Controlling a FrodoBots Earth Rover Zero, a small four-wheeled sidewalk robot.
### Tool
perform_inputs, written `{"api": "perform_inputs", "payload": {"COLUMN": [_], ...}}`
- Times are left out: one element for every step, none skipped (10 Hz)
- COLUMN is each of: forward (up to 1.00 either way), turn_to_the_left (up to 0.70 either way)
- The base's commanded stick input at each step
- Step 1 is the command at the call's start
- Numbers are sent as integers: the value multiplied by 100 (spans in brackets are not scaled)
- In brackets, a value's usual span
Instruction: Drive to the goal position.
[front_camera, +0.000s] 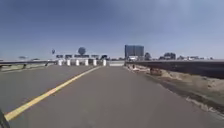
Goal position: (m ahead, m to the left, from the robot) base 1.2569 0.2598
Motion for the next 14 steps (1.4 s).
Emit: {"api": "perform_inputs", "payload": {"forward": [100, 100, 100, 100, 100, 100, 100, 100, 100, 100, 100, 100, 100, 100], "turn_to_the_left": [0, 0, 0, 0, 0, 0, 0, 0, 0, 0, 0, 0, 0, 0]}}
